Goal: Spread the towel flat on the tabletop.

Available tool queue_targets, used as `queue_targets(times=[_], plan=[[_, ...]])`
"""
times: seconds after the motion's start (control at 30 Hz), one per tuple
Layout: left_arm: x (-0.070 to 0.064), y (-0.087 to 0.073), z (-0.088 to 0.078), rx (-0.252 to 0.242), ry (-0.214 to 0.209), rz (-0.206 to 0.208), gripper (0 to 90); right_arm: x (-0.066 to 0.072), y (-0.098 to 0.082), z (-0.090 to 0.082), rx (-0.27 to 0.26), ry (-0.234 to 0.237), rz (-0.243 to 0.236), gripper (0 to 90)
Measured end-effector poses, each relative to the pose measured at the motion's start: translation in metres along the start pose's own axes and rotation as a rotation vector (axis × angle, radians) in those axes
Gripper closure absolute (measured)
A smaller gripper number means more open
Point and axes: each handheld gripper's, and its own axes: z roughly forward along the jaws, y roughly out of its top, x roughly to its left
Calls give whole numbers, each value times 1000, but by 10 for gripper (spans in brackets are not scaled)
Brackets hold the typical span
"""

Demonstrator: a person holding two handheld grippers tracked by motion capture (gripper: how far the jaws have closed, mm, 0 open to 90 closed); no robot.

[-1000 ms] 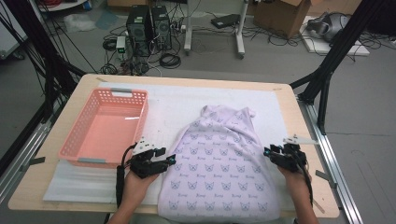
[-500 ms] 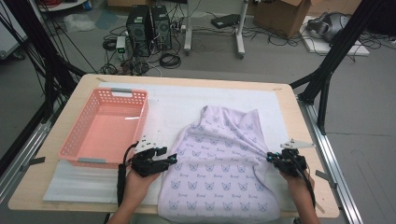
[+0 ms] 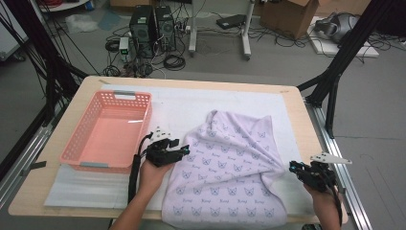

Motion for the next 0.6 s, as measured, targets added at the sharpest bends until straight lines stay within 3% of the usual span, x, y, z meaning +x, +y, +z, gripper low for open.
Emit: queue_targets(times=[0.1,0.17,0.27,0.3,0.33,0.37,0.4,0.43,0.47,0.5,0.57,0.6], plan=[[5,4,12,22,21,-3,460,7,7,12,-24,32,-5,671],[8,4,19,17,13,-28,441,13,12,21,-22,34,-28,592],[7,-1,28,93,18,-35,434,22,18,36,-14,48,-59,508],[4,-1,28,95,30,-10,431,25,20,41,-8,59,-67,507],[2,-1,28,101,8,1,465,28,21,46,-5,70,-74,509],[-1,-1,29,113,12,20,536,32,22,51,3,74,-79,512],[-5,-2,29,119,41,58,571,34,23,56,14,71,-99,527],[-8,-2,28,133,56,121,678,37,24,60,33,71,-112,564],[-9,-2,27,140,33,122,811,39,24,64,49,72,-129,592],[-10,-2,25,144,41,119,854,41,24,66,42,61,-145,656],[-12,-3,21,157,37,132,861,41,24,63,54,82,-131,849],[-14,-3,17,154,27,137,861,41,23,61,58,84,-138,863]])
